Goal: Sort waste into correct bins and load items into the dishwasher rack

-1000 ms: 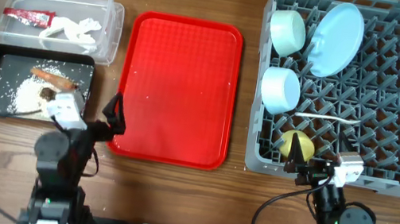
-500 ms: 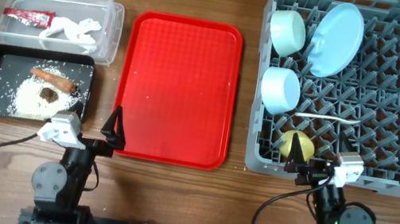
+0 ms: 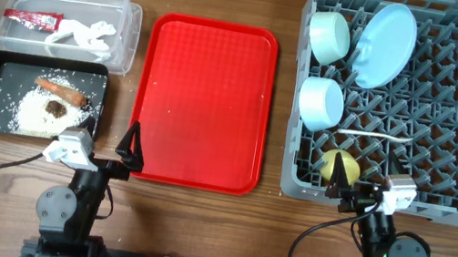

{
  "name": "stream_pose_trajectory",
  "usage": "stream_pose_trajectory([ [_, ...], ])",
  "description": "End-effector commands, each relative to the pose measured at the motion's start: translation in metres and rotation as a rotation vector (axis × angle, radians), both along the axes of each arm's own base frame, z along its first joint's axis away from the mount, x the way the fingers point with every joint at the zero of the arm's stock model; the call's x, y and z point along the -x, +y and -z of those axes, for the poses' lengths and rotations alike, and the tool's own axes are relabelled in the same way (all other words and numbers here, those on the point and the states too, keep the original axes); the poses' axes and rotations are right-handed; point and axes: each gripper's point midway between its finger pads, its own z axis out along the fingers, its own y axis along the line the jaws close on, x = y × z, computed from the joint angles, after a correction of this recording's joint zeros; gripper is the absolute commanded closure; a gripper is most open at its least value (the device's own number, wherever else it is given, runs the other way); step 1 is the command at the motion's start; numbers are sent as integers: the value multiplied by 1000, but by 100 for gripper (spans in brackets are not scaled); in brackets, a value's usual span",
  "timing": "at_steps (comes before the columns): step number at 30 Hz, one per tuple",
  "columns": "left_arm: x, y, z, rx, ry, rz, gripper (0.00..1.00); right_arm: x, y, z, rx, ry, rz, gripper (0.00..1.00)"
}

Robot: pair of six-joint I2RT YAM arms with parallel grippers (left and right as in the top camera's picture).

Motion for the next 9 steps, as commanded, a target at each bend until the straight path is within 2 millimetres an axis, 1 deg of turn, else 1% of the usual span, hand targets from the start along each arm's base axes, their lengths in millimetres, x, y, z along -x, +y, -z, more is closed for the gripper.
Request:
stream_pose_trajectory([
  [1, 0, 0, 1, -3, -3, -4, 0, 0, -4, -2, 12, -12, 18, 0],
  [9, 0, 0, 1, -3, -3, -4, 0, 0, -4, -2, 12, -12, 18, 0],
])
